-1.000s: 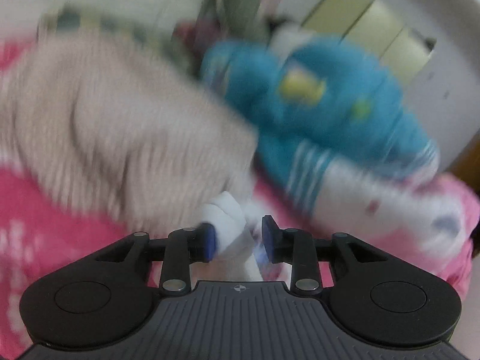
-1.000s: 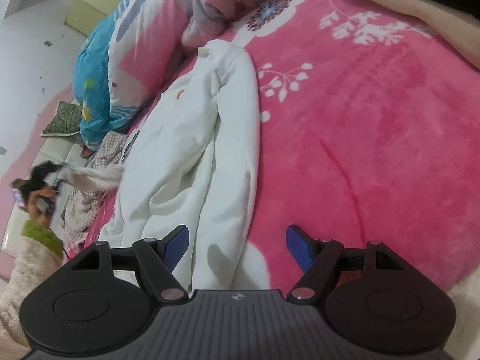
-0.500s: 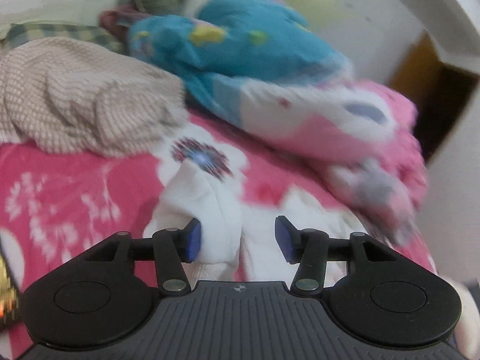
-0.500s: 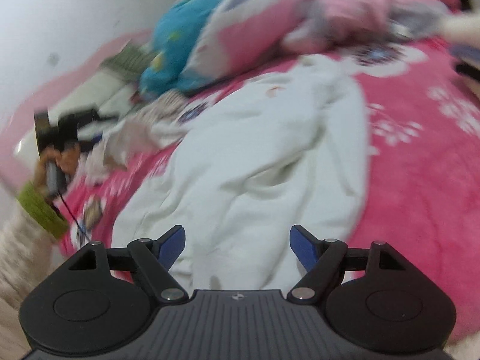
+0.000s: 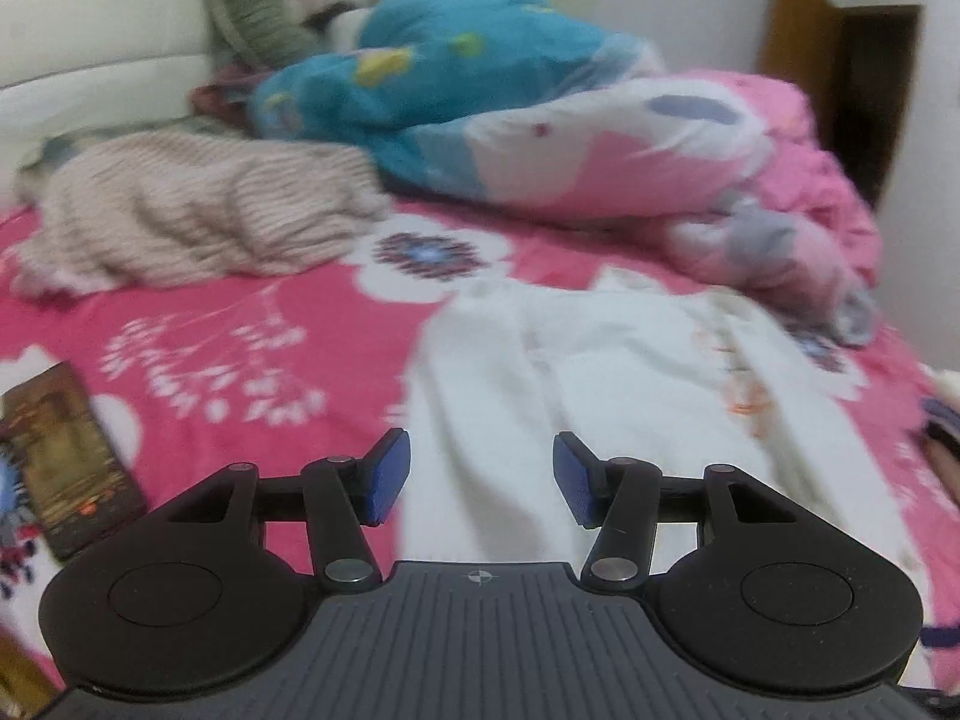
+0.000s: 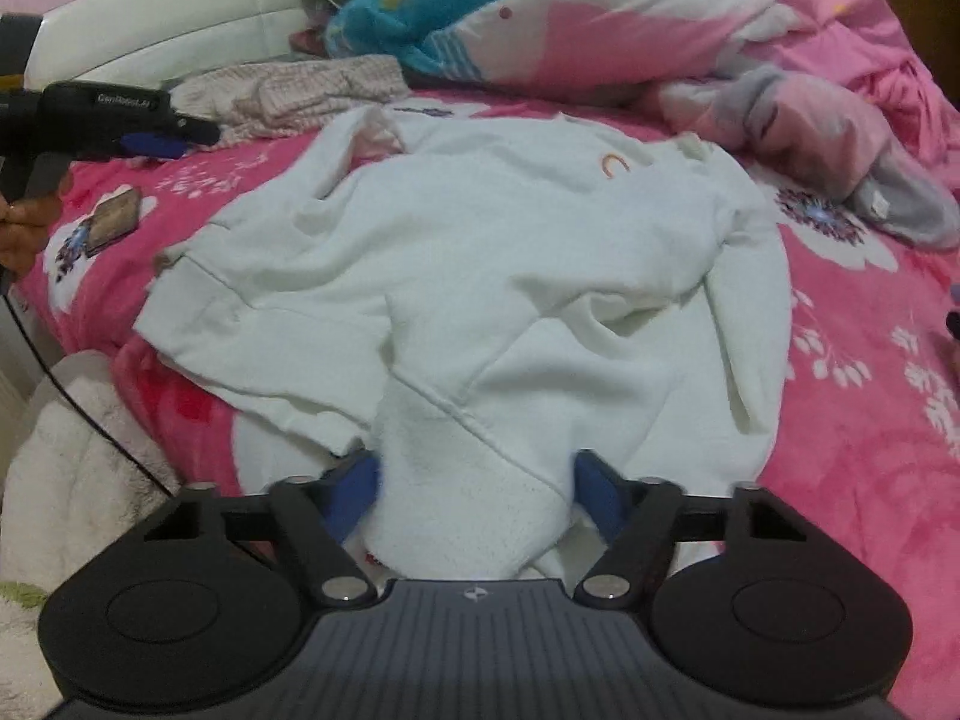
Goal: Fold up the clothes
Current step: 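Grasp the sweatshirt cuff with the right tool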
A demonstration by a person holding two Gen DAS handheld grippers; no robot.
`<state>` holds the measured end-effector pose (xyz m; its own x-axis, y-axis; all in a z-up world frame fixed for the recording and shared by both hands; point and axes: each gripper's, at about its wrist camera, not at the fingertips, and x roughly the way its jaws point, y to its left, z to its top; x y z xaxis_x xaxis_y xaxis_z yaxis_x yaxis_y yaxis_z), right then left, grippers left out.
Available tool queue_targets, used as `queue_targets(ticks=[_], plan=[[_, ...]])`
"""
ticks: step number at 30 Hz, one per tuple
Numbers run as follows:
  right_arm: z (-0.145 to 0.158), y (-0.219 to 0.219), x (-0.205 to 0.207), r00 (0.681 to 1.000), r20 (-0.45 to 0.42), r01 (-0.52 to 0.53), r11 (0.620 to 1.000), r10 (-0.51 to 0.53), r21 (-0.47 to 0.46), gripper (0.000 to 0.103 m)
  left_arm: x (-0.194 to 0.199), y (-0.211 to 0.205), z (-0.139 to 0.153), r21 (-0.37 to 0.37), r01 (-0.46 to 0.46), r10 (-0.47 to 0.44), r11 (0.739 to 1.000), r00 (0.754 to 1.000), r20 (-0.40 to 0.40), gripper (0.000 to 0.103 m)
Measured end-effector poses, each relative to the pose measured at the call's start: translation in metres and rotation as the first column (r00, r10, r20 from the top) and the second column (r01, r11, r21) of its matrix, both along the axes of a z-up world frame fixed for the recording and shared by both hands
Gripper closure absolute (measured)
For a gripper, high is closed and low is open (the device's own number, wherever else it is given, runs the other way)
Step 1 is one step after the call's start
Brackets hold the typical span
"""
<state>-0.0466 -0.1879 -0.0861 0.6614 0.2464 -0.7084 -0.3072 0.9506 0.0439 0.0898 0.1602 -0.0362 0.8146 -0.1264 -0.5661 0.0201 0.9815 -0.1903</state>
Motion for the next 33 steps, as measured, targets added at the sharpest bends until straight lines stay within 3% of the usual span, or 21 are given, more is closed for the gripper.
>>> queue_targets(ticks=[3,8,12,16,19,24,26,27,29,33], plan=[[0.002,-0.011,-0.001,0.999,-0.005,0.039,0.998,-0.039,0.058,0.068,-0.002,0.011,-0.003,-0.063,0.002,-0.003,0.998,1.0,-0.008,0.05],[0.015,-0.027,0.0,0.998,-0.005,0.07,0.981,-0.07,0.178,0.087,-0.007,-0.001,-0.01,-0.14,0.132,-0.135,0.981,0.991,-0.013,0.046],[0.034,-0.052,0.013,0.998,-0.023,0.06,0.917,-0.055,0.395,0.088,-0.009,-0.009,-0.023,-0.192,0.157,-0.166,0.969,0.986,-0.031,0.046],[0.044,-0.087,0.043,0.996,-0.079,0.075,0.777,-0.033,0.625,0.089,-0.011,-0.008,-0.039,-0.281,0.174,-0.2,0.944,0.978,-0.067,0.045],[0.048,-0.112,0.078,0.992,-0.12,0.109,0.694,-0.033,0.712,0.09,-0.013,-0.009,-0.046,-0.28,0.171,-0.199,0.945,0.977,-0.074,0.044],[0.089,-0.171,0.17,0.98,-0.142,0.201,0.637,-0.143,0.744,0.093,-0.01,0.004,-0.051,-0.326,0.137,-0.171,0.935,0.982,-0.077,0.044],[0.112,-0.197,0.198,0.975,-0.116,0.208,0.597,-0.19,0.775,0.094,-0.008,0.008,-0.055,-0.347,0.119,-0.157,0.93,0.984,-0.083,0.044],[0.118,-0.206,0.204,0.971,-0.118,0.217,0.566,-0.206,0.795,0.094,-0.008,0.01,-0.057,-0.355,0.111,-0.151,0.928,0.985,-0.086,0.044],[0.125,-0.208,0.203,0.973,-0.105,0.204,0.547,-0.207,0.812,0.094,-0.007,0.011,-0.062,-0.36,0.101,-0.143,0.927,0.985,-0.092,0.044],[0.114,-0.184,0.167,0.987,-0.092,0.152,0.57,-0.133,0.808,0.094,-0.009,0.005,-0.062,-0.336,0.112,-0.15,0.935,0.985,-0.09,0.044]])
